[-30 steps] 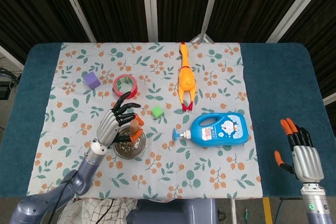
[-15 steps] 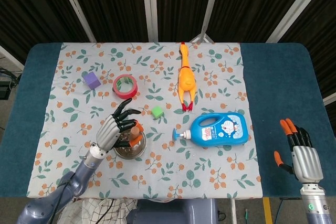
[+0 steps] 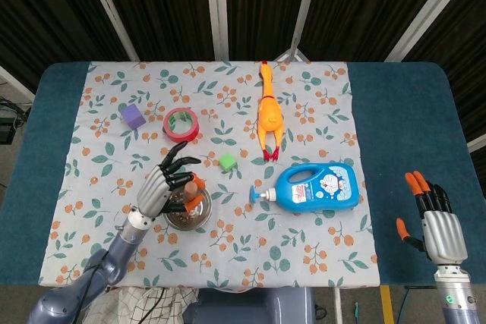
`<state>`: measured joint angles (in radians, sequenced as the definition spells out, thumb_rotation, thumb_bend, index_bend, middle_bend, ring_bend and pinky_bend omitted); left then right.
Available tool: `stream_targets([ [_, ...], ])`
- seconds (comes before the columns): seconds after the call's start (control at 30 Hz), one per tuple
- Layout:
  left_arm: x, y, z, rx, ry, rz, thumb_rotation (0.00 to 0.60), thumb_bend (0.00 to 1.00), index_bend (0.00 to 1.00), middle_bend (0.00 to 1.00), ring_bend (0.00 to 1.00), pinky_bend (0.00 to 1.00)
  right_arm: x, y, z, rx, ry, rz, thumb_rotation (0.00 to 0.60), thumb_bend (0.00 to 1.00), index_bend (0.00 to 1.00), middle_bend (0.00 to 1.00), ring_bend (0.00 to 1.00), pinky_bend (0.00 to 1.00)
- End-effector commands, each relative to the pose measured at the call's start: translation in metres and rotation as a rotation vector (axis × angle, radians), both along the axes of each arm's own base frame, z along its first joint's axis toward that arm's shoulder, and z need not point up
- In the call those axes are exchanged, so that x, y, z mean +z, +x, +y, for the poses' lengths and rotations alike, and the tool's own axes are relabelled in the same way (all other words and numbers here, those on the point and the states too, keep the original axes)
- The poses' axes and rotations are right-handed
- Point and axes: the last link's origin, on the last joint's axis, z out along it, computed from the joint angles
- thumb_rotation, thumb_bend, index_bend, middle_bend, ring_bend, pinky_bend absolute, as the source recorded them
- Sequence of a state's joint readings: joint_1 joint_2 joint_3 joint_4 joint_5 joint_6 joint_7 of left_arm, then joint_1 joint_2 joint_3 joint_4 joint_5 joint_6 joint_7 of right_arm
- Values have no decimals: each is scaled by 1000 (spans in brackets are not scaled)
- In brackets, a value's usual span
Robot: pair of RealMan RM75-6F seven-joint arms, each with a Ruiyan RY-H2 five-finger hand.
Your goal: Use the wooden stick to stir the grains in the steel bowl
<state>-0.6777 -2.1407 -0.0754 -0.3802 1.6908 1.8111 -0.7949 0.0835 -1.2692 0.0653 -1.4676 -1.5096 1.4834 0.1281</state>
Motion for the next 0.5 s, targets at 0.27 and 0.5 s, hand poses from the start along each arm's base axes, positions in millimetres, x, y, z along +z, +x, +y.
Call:
stream_targets([
  [0.27,10,22,9,-53,38,-71,600,1000,532,803,286,0,1,0,0,-1,0,-4,600,448,0,0,0,0],
  [0.5,11,20,7,-61,32,-76,600,1000,526,802,286,0,0,0,-1,-2,3,-6,600,448,0,0,0,0],
])
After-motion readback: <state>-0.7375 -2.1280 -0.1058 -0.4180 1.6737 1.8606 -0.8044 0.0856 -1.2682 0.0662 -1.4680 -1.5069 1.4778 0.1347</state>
